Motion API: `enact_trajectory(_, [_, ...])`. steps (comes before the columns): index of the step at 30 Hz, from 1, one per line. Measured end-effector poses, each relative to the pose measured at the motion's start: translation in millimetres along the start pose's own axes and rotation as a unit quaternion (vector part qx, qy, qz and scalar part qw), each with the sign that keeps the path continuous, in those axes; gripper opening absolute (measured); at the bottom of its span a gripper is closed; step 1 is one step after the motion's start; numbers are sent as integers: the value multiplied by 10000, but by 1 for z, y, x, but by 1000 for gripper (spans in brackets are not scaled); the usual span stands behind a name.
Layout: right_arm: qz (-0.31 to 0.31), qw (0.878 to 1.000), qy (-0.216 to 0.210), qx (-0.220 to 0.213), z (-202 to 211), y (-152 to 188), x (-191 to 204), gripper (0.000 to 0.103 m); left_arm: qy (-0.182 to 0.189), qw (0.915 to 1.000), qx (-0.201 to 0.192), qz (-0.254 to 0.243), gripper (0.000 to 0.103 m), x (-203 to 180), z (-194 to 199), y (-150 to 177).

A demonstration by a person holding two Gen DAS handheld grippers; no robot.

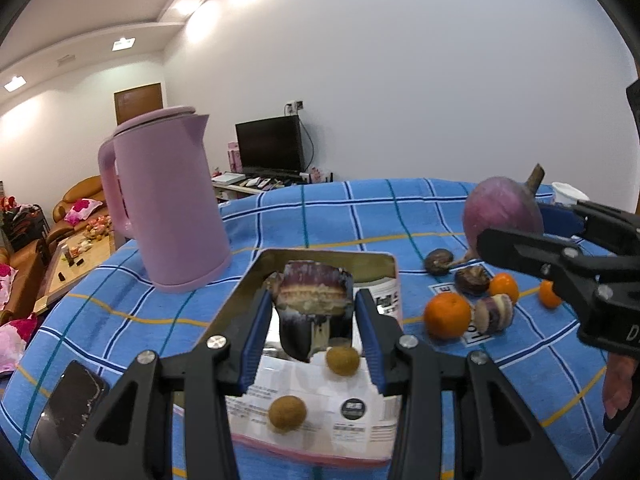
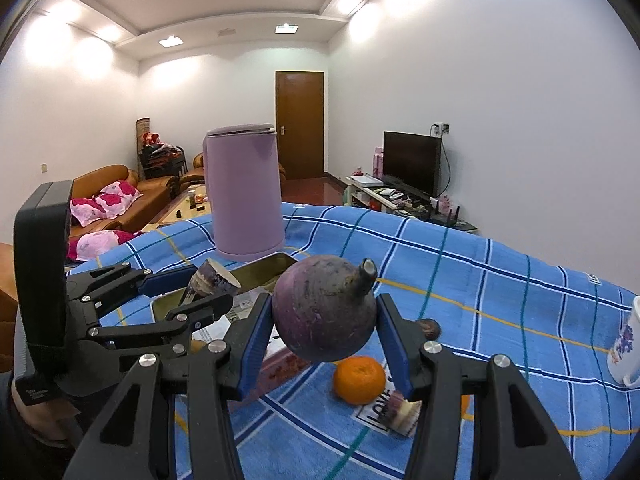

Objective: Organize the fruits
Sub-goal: 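Carry the dark piece and purple root toward the pink tin box, then open the left tool to drop the dark piece while the right drops the purple root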

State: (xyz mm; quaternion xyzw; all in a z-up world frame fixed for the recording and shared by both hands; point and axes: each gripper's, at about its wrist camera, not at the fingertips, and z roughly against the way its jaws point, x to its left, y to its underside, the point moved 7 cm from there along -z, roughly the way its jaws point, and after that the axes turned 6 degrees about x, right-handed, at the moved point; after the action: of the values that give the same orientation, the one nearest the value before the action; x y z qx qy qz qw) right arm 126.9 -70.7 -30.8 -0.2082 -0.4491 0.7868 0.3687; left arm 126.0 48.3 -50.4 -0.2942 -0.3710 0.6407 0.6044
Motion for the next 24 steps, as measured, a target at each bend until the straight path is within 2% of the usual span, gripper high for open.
enact_trajectory(20, [169, 9991, -323, 214, -37, -10, 29, 53, -223, 9996, 186, 49, 44, 37, -16, -4])
enact_trajectory(24, [175, 9987, -384, 271, -43, -9, 34, 53, -141, 9995, 277, 91, 44, 42, -22, -2])
